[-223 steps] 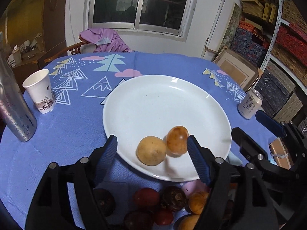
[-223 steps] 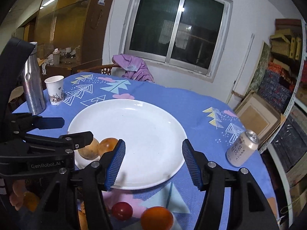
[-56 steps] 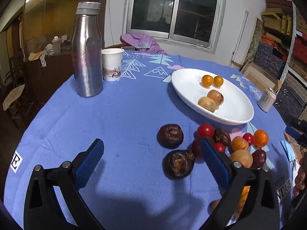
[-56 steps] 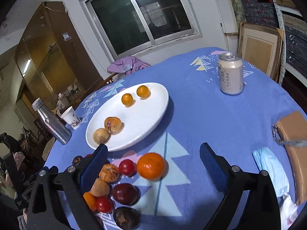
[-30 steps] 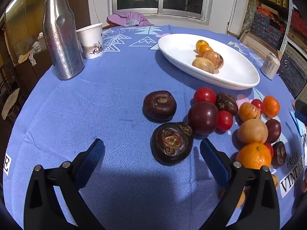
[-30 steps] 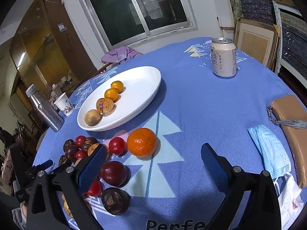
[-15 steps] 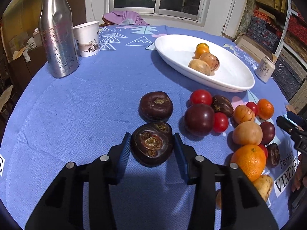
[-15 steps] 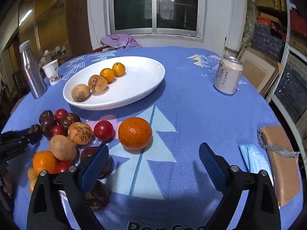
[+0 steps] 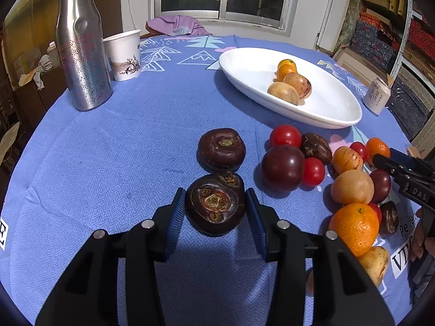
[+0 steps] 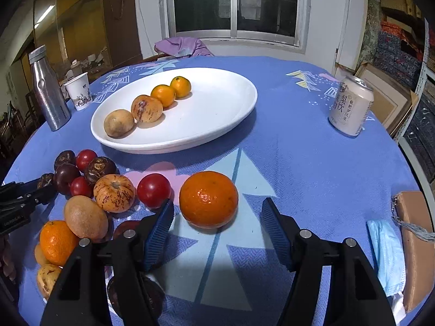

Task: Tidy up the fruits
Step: 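Grasp the large mandarin with the right tool while the left tool grasps a dark brown fruit, then place the mandarin and dark brown fruit on the white plate, opening both tools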

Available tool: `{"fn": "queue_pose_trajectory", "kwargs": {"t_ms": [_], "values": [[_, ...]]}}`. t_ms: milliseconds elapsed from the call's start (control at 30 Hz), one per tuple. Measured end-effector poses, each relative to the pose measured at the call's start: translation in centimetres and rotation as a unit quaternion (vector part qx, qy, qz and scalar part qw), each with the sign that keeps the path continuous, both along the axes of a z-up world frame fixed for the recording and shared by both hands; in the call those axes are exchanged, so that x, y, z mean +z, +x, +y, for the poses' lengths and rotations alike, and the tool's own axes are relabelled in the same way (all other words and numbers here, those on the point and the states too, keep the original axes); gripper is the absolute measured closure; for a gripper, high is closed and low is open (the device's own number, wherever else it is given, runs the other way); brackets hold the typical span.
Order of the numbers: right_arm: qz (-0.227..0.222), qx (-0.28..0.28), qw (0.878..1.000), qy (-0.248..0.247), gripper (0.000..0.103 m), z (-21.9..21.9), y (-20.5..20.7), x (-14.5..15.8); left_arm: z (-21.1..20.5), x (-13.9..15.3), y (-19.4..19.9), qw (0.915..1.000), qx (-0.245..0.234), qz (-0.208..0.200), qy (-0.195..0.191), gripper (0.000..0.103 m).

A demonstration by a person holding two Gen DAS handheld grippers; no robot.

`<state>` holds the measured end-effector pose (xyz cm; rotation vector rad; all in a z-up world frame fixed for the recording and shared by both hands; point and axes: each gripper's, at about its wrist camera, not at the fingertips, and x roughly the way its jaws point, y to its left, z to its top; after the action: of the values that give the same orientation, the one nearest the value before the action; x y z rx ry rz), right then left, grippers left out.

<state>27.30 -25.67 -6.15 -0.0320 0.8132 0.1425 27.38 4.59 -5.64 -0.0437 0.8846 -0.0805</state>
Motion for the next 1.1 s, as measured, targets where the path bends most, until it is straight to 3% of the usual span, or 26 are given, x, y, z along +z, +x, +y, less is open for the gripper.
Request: {"fn": "queue_pose_trajectory", "kwargs": {"t_ms": [100,400,600,700,867,1100], "values": [[0.019,0.010,0.999,0.039,0.058,-0.5,0.4,-0.4,0.1,-0.1,0.0,1.0000,0.000,0.000,-0.005,0.059],[0.011,-0.007,0.998,0.058,0.058,-1.4,-0.4,-0.1,0.6,0.6,-0.8,0.9995,0.001,-0.022,-0.024,0.059],[-0.031,-0.025,0.996,0.084,0.058,-2.9,-1.5,2.1,0.4,4.0,-1.1,0.9973,0.003,-0.069,-0.025,0.059],[-0.048,-0.018,0.995,0.088,0.059,-2.6,-0.9,4.5,-0.7,6.4,1.1,0.9970,0.002,-0.076,-0.011,0.059],[-0.048,0.002,0.994,0.103,0.059,-0.2,3.0,7.4,-3.0,8.1,6.2,0.9968,0.000,-0.077,-0.022,0.060],[-0.011,0.023,0.998,0.057,0.059,3.4,7.8,3.9,-5.6,4.9,12.7,0.9992,-0.007,-0.039,-0.005,0.059]]}}
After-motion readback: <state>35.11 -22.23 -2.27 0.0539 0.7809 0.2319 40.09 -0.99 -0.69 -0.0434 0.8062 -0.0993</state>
